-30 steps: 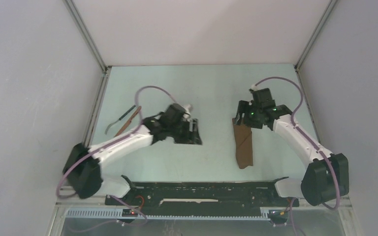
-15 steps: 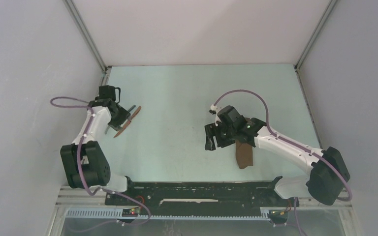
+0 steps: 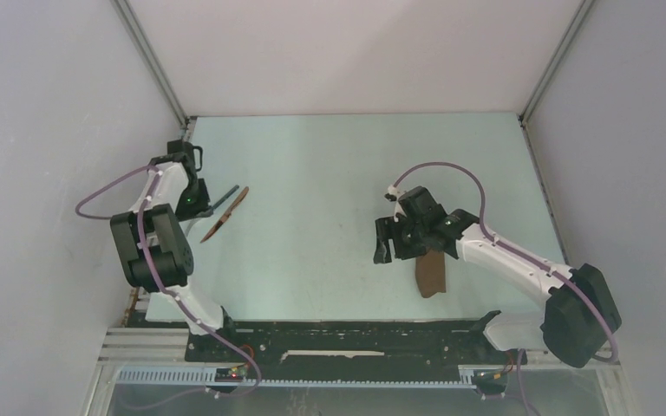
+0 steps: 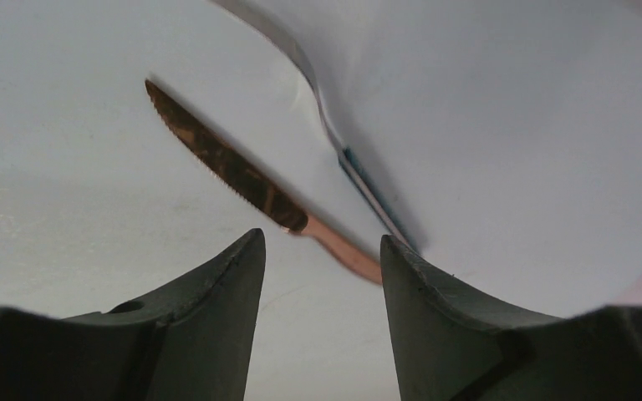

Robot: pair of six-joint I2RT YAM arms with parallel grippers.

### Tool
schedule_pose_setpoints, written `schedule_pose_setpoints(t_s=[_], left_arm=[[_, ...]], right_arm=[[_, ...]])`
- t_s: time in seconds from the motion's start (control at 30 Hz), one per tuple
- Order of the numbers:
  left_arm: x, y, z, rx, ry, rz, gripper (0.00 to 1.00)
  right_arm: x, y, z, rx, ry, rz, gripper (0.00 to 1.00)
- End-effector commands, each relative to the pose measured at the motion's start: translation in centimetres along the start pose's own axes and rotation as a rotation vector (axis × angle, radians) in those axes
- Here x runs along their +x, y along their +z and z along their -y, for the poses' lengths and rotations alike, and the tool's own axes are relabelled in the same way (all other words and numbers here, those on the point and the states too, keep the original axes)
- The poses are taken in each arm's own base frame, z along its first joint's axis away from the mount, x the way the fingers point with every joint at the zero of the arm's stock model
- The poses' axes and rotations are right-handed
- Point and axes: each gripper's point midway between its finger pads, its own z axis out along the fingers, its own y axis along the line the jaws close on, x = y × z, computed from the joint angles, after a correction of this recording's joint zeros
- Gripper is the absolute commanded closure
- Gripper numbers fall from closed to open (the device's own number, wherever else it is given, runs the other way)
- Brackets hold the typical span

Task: Fold the napkin into a case and place the utensils inside
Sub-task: Pick up the fork from the corner of the board.

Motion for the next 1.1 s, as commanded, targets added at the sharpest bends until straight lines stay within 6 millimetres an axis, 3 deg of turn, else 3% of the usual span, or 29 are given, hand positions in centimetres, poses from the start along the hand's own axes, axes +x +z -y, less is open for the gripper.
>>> schedule_pose_setpoints(t_s=[0.0, 0.1, 0.27, 0.47, 0.77, 1.07], left_arm=[[-3.7, 1.3, 1.8, 0.003, -0.233, 0.092, 0.40], [-4.5, 2.4, 2.3, -0.023, -0.243, 0.095, 0.39], [-3.7, 4.7, 1.1, -0.101, -0.287, 0.037, 0.40], [-4.4, 6.3, 1.8, -0.100, -0.301, 0.043, 0.40], [-4.8, 8.0, 1.6, -0.113, -0.287, 0.044, 0.51], [-5.2, 8.1, 2.7, -0.087, -0.228, 0.044, 0.93]], right_arm=[[-1.0, -0.5, 0.7, -0.016, 0.018, 0.041, 0.23], [-1.0, -0.4, 1.2, -0.023, 0.036, 0.037, 0.23], [-1.4, -0.2, 1.4, -0.036, 0.051, 0.037, 0.23], [-1.5, -0.3, 1.8, -0.032, 0.063, 0.039, 0.23], [-1.7, -0.6, 2.1, -0.024, 0.070, 0.049, 0.23], [-2.0, -1.0, 2.2, -0.002, 0.061, 0.071, 0.23]])
